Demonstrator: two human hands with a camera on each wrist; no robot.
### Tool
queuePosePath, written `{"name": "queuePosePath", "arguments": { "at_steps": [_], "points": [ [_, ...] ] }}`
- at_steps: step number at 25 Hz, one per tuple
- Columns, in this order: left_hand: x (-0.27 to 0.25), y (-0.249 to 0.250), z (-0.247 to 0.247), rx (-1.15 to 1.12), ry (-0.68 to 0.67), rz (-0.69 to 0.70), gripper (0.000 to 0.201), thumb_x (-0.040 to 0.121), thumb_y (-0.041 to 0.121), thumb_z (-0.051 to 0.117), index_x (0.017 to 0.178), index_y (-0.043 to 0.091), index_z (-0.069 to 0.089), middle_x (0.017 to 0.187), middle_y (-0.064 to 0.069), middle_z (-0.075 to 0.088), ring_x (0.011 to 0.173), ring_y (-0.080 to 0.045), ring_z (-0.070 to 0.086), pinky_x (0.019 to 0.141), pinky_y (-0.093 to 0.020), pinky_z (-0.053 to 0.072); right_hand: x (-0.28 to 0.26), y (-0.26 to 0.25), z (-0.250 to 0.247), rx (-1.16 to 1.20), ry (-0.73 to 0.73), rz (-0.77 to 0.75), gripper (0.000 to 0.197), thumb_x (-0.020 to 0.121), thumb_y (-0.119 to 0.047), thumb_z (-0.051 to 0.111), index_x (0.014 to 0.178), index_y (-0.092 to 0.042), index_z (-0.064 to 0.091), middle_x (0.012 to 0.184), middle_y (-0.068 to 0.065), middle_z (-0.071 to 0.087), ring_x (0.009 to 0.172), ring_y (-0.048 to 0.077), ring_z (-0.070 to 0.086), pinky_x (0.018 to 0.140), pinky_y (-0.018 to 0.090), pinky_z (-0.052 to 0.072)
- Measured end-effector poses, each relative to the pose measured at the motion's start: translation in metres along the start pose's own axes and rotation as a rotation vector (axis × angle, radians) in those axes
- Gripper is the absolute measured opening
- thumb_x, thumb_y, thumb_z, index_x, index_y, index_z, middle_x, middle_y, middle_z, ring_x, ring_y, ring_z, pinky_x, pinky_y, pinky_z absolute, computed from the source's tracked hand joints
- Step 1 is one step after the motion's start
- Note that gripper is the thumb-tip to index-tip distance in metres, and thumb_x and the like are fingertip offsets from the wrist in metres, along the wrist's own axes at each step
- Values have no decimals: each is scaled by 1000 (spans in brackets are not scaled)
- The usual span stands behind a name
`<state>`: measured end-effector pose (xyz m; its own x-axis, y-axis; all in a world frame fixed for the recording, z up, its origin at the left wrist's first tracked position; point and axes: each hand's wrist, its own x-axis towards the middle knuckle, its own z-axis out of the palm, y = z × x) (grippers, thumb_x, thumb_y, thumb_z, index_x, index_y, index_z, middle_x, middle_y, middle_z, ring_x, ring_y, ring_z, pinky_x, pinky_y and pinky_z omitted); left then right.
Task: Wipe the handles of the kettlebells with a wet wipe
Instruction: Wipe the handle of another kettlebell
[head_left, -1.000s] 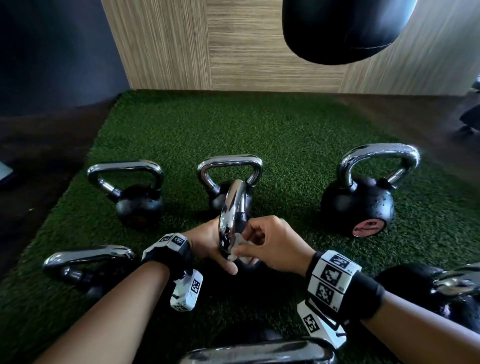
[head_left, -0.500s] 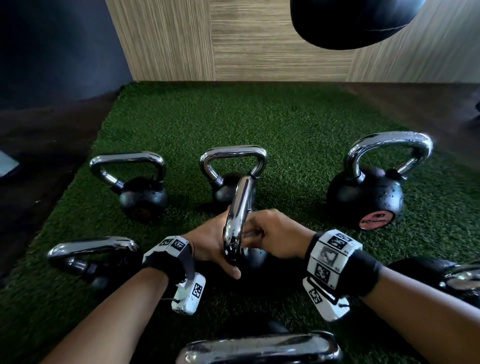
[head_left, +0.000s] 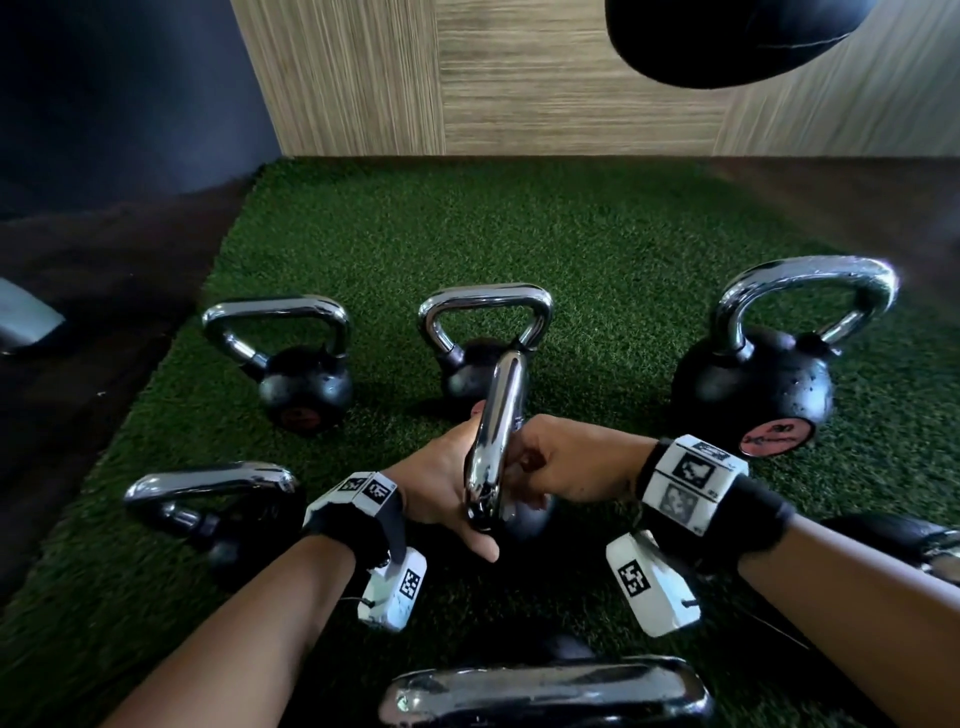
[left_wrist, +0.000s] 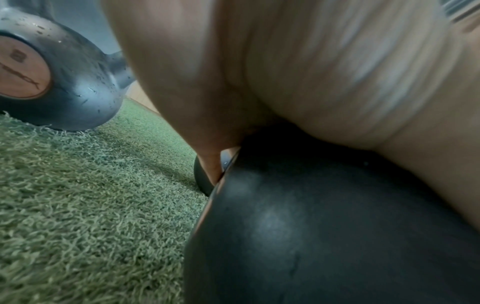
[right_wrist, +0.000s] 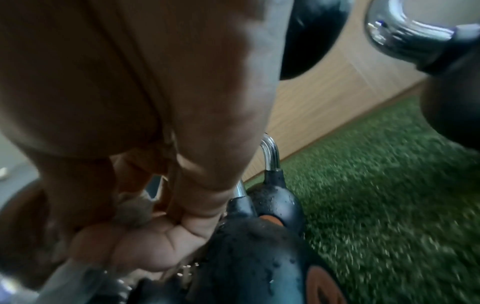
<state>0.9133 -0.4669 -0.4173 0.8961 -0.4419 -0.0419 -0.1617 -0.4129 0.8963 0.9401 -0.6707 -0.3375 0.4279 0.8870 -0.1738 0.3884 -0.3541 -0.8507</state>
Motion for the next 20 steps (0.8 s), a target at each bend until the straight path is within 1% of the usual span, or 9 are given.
{"name": "queuePosePath", "arguments": {
  "at_steps": [3,5,7,9,12,14,16,18,20],
  "points": [
    [0,-1,-1,42,-2,-7,122,35,28,105,140,36,42,134,26,55,127,8,53,97,-9,45,-5,6,6,341,-29,-51,30,75,16,56,93,-2,70,76,1,71,64,17,60,63,26,49],
    [1,0,-2,80,-1,-15,127,33,32,105,143,30,41,139,20,53,131,4,51,106,-21,47,-9,12,10,667,-76,-64,32,75,17,54,100,2,69,83,2,75,72,11,68,68,20,53],
    [2,1,-4,120,-16,-5,130,34,33,105,146,29,40,145,14,49,135,1,47,113,-29,43,-9,21,10,800,-37,-76,32,83,20,53,104,4,69,87,5,76,76,11,71,71,19,55],
    [3,2,-6,145,-49,1,135,36,31,105,152,23,36,151,13,42,139,4,41,113,-18,37,-8,25,9,779,74,-63,26,89,20,54,101,4,70,83,6,76,72,10,71,67,18,55],
    [0,5,-6,159,-43,3,123,38,32,104,145,18,45,144,21,41,131,17,40,101,0,32,-5,26,16,674,178,-60,15,85,9,67,90,-2,75,82,5,76,69,9,70,66,17,55],
    [-2,11,-5,127,-29,12,116,38,27,104,140,17,49,142,15,46,131,10,46,102,-5,38,-1,27,19,690,340,-21,20,74,-2,78,93,2,75,86,14,75,71,17,69,69,24,59],
    [-1,14,-5,101,-29,34,118,39,20,104,142,18,47,146,4,47,136,-3,47,111,-21,41,6,30,19,758,528,38,33,68,-4,81,98,6,71,90,21,72,71,23,68,71,28,59],
    [0,17,-4,134,-40,48,120,38,22,105,142,16,46,146,1,46,137,-9,47,115,-30,40,10,29,20,771,591,46,26,71,6,80,95,3,67,86,19,72,66,21,70,65,27,60],
    [-1,15,-4,171,-26,33,122,35,30,104,141,26,45,145,6,45,136,-4,45,115,-27,39,13,24,21,721,623,59,25,73,16,76,83,-3,65,73,14,73,58,18,70,58,26,60]
  ]
}}
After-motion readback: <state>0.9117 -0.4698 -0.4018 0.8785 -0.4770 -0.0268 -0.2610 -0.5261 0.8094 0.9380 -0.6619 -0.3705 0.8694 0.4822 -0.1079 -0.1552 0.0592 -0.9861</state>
